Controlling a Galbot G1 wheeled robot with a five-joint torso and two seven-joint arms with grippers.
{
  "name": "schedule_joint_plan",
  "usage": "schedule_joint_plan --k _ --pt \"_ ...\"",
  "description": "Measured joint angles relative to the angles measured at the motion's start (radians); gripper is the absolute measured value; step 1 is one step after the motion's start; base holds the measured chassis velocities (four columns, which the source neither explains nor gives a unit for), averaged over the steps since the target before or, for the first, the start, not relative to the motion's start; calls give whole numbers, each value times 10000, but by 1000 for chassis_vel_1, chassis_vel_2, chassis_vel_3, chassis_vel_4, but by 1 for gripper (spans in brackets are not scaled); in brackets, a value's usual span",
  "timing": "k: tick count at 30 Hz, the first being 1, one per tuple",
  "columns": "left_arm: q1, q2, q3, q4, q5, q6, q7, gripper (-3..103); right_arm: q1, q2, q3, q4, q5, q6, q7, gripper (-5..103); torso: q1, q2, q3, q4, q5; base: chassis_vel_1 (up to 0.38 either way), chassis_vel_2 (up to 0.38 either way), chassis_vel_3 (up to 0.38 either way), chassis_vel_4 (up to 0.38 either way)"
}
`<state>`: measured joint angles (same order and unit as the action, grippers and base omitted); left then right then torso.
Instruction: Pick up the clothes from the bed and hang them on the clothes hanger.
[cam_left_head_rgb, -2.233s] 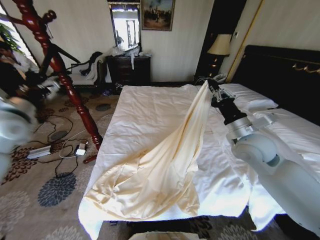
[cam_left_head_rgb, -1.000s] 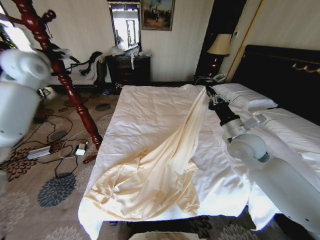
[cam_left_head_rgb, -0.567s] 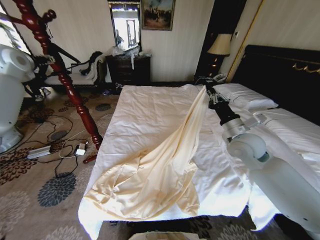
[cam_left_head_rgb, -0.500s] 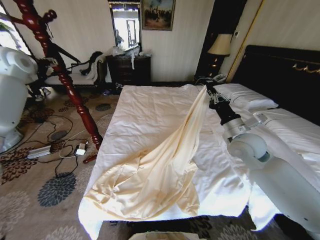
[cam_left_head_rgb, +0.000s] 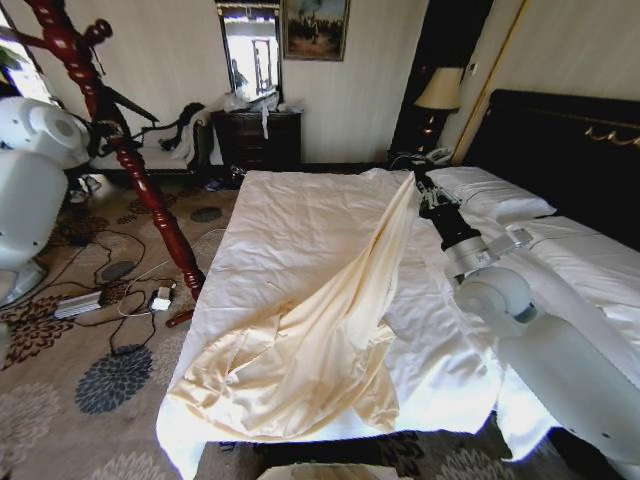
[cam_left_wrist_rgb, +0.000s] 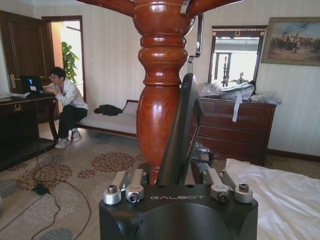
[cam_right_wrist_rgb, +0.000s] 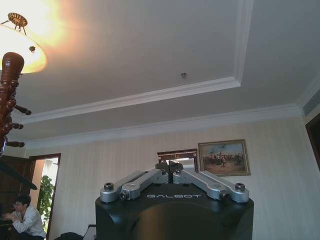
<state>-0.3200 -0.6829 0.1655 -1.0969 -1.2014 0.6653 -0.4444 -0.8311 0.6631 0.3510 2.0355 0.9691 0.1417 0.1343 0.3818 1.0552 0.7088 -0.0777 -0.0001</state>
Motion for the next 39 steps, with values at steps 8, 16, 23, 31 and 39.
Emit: schedule_joint_plan --k 8,16,23,31,39 --pt "41 -11 -342 -464 -257 -443 19 18 -14 0 60 1 -17 11 17 0 1 0 0 -7 0 0 0 0 0" --pt "-242 79 -373 -1535 -1242 -1003 96 18 -165 130 133 18 -192 45 46 0 2 0 1 -4 2 0 0 0 0" --pt "-76 254 -151 -3202 -2446 -1058 90 18 -213 223 133 18 -279 59 66 0 0 1 -2 -1 3 0 0 0 0" --pt "1886 821 -1279 -6088 -4470 -1260 173 18 -273 243 27 -385 -295 146 81 0 1 0 -1 1 2 0 0 0 0" --pt "4941 2083 -2421 -9832 -6360 -1988 1150 18 -273 -372 164 -779 636 124 174 0 0 1 -1 -7 -2 0 0 0 0"
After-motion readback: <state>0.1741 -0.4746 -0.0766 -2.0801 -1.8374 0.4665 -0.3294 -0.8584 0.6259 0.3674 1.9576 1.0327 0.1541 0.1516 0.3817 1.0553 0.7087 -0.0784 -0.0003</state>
